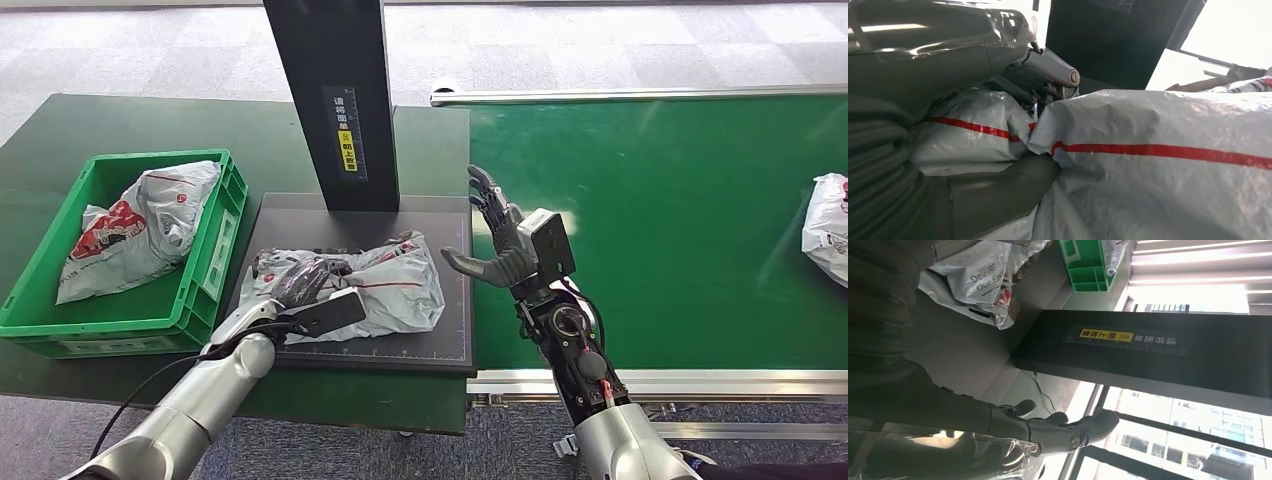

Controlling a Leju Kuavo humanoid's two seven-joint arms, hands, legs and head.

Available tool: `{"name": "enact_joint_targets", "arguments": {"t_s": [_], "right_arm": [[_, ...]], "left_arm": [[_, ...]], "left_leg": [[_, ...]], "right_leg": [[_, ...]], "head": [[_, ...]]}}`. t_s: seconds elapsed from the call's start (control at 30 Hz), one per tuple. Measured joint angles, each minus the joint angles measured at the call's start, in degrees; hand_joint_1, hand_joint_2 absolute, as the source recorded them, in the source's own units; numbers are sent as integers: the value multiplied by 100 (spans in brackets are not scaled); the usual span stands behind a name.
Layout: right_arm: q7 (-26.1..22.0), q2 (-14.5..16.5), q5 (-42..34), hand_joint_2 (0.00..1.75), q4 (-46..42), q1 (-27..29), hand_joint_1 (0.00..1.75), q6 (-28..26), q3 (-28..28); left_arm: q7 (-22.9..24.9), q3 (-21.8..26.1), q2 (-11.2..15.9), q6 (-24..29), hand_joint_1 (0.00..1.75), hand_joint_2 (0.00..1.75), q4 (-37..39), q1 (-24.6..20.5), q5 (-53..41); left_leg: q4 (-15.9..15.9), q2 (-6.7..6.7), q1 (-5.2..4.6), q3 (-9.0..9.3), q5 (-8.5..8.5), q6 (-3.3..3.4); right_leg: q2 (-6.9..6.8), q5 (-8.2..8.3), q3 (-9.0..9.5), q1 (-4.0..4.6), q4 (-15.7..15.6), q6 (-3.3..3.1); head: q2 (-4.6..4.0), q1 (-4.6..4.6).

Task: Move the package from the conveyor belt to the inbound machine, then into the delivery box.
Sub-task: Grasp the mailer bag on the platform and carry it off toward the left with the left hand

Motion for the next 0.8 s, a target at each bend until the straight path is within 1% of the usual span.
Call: {"name": "enact_joint_targets", "arguments": {"t_s": [0.1, 0.13, 0.2, 0.23, 0.3, 0.33, 0.4, 0.47, 0.5, 0.53, 0.57, 0.63, 0.67, 0.7, 0.73, 0.8], "right_arm": [[0, 1, -1, 175, 0, 0, 0, 2, -1], [2, 2, -1, 175, 0, 1, 0, 4, -2], [35, 2, -15, 175, 1, 5, 0, 11, -4], [83, 6, -50, 175, 3, 11, 0, 24, -13], [243, 24, -218, 175, 24, 23, 0, 106, -58], [340, 38, -369, 175, 49, 25, 0, 201, -98], [519, 63, -787, 175, 147, 21, 0, 521, -202], [644, 77, -1096, 175, 319, -1, 0, 771, -291], [706, 79, -1175, 175, 424, -23, 0, 801, -317], [801, 85, -1264, 175, 544, -55, 0, 797, -344], [905, 99, -1390, 131, 673, -90, 0, 790, -383], [1035, 143, -1672, 131, 908, -145, 0, 822, -466], [1020, 167, -1758, 131, 993, -161, 0, 834, -490], [980, 187, -1808, 175, 1050, -170, 0, 861, -496], [945, 203, -1846, 175, 1085, -177, 0, 916, -494], [918, 221, -1908, 175, 1124, -187, 0, 1060, -483]], "left_arm": [[-1, -1, -3, 2, 133, 175, 1, 1, -4], [-7, 3, -4, 10, 128, 175, 1, 2, 2], [-29, 26, -8, 35, 125, 175, -11, 20, 30], [-45, 49, -11, 50, 130, 175, -32, 42, 54], [-72, 111, -20, 90, 147, 175, -109, 111, 105], [-92, 139, -24, 120, 157, 175, -156, 151, 129], [-164, 192, -38, 226, 169, 175, -256, 231, 165], [-284, 260, -66, 453, 174, 175, -370, 305, 201], [-358, 300, -86, 662, 175, 175, -433, 333, 183], [-443, 340, -110, 1011, 175, 175, -504, 356, 68], [-529, 379, -139, 1527, 175, 175, -587, 373, -140], [-652, 451, -204, 2780, 175, 175, -822, 396, -656], [-682, 491, -236, 3284, 175, 175, -974, 410, -862], [-715, 548, -269, 3601, 175, 175, -1152, 434, -1051], [-764, 631, -306, 3761, 175, 175, -1349, 473, -1274], [-891, 859, -399, 3854, 175, 175, -1746, 577, -1750]], "left_leg": [[0, 0, 0, 0, 0, 0], [0, 0, 0, 0, 0, 0], [0, 0, 0, 0, 0, 0], [0, 0, 0, 0, 0, 0], [0, 0, 0, -1, 0, 0], [0, 0, 0, -1, 0, 0], [0, 0, 0, -1, 0, 0], [0, -1, 0, -2, 0, 0], [0, -1, 0, -2, 0, 0], [0, -2, 0, -3, 0, 0], [0, -2, 0, -3, 0, 0], [0, -3, 0, -4, 0, 0], [0, -3, 0, -4, 0, 0], [0, -3, 0, -4, 0, 0], [0, -2, 0, -4, 0, 0], [0, -2, 0, -4, -1, 0]], "right_leg": [[0, 0, 0, 0, 0, 0], [0, 0, 0, 0, 0, 0], [0, 0, 0, 0, 0, 0], [0, 0, 0, 0, 0, 0], [0, 0, 0, 0, 0, 0], [0, 0, -1, 0, 0, 0], [0, 0, -1, 0, 0, 0], [0, 0, -1, 0, 0, 0], [0, 0, -1, 0, 0, 0], [0, 0, -1, 0, 0, 0], [0, 0, -1, 0, 0, 0], [-1, 0, -1, 0, 0, 0], [-1, 0, -1, 0, 0, 0], [-1, 0, -1, 0, 0, 0], [0, 0, -2, 0, 0, 0], [0, 0, -3, 0, 0, 0]], "head": [[0, 0], [0, 0], [1, 0], [0, 0], [0, 0], [-1, 0], [0, 1], [0, 0], [-1, 0], [-1, 0], [-1, 1], [-1, 1], [-1, 1], [-1, 0], [-1, -1], [0, -2]]}}
